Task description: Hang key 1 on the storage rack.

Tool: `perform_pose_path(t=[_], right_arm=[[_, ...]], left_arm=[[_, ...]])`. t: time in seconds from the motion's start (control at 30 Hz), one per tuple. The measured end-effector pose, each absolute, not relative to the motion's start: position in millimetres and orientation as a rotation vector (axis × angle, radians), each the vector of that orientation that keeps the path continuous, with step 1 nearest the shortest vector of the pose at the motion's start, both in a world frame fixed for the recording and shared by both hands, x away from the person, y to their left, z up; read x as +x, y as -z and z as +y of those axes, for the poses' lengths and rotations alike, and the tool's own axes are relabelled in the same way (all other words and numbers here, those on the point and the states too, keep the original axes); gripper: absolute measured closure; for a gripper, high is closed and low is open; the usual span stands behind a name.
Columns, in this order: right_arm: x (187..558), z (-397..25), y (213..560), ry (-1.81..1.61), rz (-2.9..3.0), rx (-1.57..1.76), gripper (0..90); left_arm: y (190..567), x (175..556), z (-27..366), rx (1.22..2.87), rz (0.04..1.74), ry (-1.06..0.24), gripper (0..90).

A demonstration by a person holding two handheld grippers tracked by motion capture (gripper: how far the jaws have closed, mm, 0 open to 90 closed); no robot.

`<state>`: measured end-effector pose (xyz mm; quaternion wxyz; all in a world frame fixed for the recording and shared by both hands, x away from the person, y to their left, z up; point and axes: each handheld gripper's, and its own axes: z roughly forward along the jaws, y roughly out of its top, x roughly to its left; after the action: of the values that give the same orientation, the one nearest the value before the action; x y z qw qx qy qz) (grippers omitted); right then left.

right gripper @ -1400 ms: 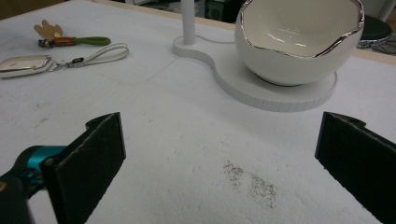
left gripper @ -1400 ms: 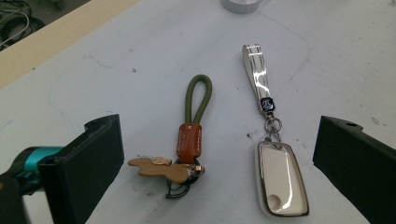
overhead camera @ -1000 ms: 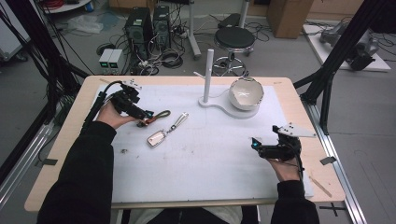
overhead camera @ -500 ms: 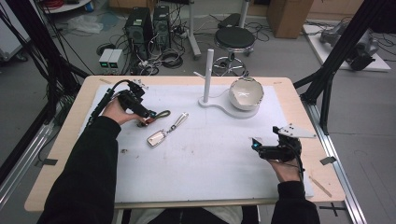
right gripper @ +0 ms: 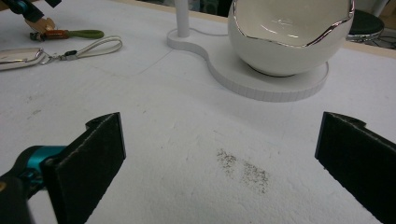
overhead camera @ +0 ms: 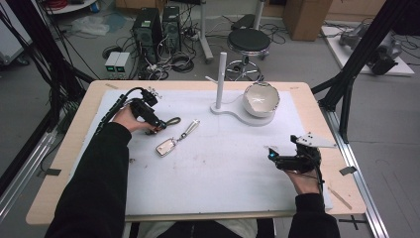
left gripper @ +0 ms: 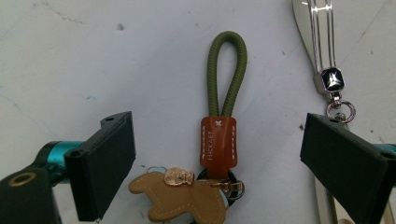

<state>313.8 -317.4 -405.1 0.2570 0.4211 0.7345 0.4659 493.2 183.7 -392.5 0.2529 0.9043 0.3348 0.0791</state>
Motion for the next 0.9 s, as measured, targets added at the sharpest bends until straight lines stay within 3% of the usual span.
perform_pose_path(t=[0.5,0.9], right_arm=[[312.4,-319.6,405.6,-1.259,1.990,1.151,0.6],[310.3,-321.5,404.1,-1.256,1.960,1.146,0.6]], left_arm=[[411.9,493.7,171.7,2.570,0.878,-0.184,22.0],[410.8,489.3,170.0,2.604,0.827,-0.249,45.7]])
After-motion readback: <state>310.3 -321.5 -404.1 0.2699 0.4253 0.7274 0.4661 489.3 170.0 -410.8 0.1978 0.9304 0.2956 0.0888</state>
